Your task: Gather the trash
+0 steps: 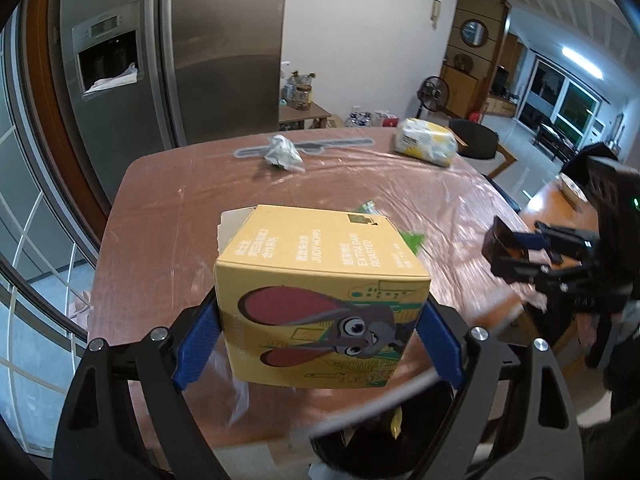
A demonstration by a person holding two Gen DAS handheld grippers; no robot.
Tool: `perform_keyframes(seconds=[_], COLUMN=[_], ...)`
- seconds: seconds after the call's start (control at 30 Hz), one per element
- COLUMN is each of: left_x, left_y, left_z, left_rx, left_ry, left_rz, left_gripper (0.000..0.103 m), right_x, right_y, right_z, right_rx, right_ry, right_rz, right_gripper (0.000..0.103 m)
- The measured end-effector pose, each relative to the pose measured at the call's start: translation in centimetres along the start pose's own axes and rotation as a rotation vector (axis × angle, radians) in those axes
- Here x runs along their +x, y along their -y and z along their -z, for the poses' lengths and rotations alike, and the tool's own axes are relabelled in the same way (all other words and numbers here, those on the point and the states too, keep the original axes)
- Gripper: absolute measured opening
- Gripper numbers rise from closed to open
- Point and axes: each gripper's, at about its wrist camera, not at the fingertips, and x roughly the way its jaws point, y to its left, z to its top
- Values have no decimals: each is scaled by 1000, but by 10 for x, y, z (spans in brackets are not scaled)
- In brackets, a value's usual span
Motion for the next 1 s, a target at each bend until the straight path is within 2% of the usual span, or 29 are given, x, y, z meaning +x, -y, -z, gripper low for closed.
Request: perform_keyframes(seconds=[0.3, 0.5, 0.87, 1.0], left_x=[-37, -43, -21, -6], left_y=[24, 45, 70, 74], left_z=[43, 71, 109, 120], left_rx=[45, 83, 125, 132], left_ry=[-57, -117, -226, -252], left_rz=[64, 116, 154, 151], left_gripper=[89, 89, 89, 89], right_x=[-26, -25, -1, 10], right_y=[-23, -32, -42, -43], right_z=[40, 69, 113, 121], right_rx=[-9, -4, 12, -9], right_ry=[-64, -136, -253, -269], right_rz=[-59, -83, -93, -59], right_gripper=[54, 54, 54, 54])
